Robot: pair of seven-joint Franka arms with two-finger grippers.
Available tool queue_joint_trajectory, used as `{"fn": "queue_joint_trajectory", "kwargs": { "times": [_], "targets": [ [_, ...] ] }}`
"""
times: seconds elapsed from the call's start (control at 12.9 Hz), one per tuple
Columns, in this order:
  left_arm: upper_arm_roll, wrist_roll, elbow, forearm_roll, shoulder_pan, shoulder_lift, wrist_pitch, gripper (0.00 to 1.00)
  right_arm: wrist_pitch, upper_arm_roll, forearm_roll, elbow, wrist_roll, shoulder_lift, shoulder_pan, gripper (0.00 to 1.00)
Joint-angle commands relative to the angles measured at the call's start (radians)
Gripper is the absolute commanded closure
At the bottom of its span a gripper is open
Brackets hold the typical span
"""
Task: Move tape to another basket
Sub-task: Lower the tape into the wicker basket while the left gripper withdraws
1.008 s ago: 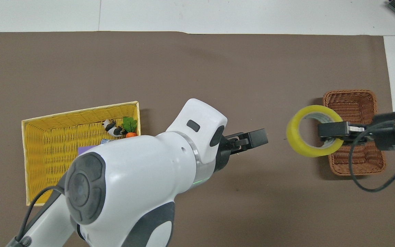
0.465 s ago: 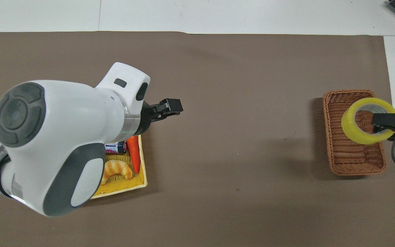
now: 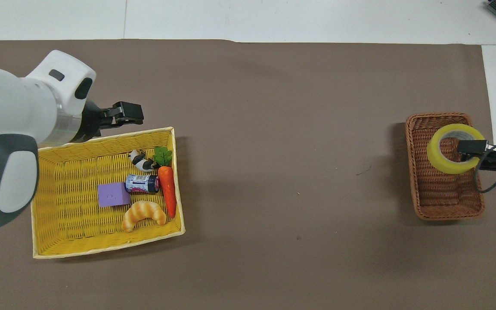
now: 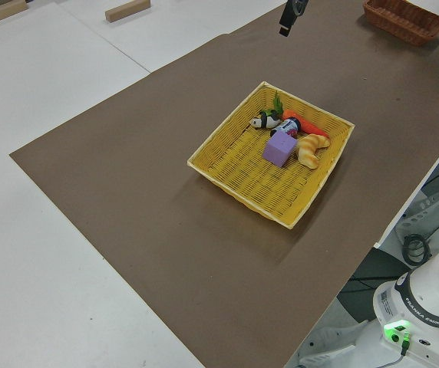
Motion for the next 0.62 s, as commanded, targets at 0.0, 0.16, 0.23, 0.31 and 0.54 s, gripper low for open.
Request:
{"fn": "queue_joint_trajectory", "kwargs": {
  "times": [0.0,0.16,0.23,0.31,0.54],
  "targets": [
    [-0.013,0.103,0.012,0.080,0.086,-0.005,-0.063,0.00,0.018,0.012,-0.011,0.022,-0.071,0.057,-0.039,1.00],
    [-0.013,0.186,0.055,0.093,0.159,-0.003,-0.126,0.00,0.026,0.012,-0.008,0.022,-0.109,0.102,-0.055,1.00],
    [-0.013,0.247,0.084,0.093,0.195,-0.005,-0.177,0.00,0.043,0.012,-0.007,0.019,-0.131,0.116,-0.057,1.00],
    [-0.013,0.298,0.124,0.091,0.221,-0.003,-0.241,0.00,0.052,0.012,-0.007,0.016,-0.132,0.117,-0.057,1.00],
    [-0.011,0.336,0.180,0.096,0.253,-0.002,-0.355,0.00,0.054,0.012,-0.007,0.007,-0.134,0.137,-0.056,1.00]
  ]
}}
